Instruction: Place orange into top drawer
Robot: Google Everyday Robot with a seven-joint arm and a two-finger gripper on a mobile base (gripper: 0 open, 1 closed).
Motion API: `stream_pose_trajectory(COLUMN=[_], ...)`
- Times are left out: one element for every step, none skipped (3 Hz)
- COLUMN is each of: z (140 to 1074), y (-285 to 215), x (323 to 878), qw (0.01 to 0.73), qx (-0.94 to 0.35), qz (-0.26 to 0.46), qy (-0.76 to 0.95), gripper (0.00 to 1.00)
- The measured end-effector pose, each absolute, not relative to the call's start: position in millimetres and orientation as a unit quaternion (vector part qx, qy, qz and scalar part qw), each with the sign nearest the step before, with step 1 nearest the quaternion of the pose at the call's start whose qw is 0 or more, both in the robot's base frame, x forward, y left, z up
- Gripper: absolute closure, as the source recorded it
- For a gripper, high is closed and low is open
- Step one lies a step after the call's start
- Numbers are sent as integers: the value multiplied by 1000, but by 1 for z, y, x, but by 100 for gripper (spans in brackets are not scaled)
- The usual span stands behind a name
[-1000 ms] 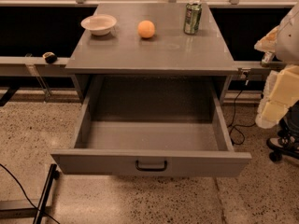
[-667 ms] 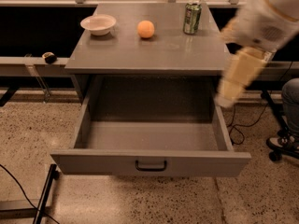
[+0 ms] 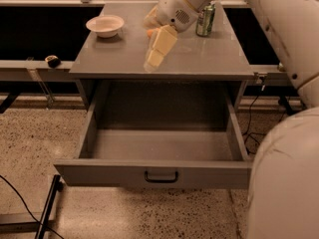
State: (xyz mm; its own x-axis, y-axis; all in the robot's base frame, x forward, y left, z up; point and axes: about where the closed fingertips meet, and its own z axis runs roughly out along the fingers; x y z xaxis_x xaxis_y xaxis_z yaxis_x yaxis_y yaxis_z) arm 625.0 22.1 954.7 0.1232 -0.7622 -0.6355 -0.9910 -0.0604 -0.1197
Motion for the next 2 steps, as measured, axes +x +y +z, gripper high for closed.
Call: stream_pose_trajectory(z=[967,959], y=[17,-12], x=[634,622], qw=[292,301], qx=[-694,-663], qz=[199,165], qy=[627,665], gripper=[0,0])
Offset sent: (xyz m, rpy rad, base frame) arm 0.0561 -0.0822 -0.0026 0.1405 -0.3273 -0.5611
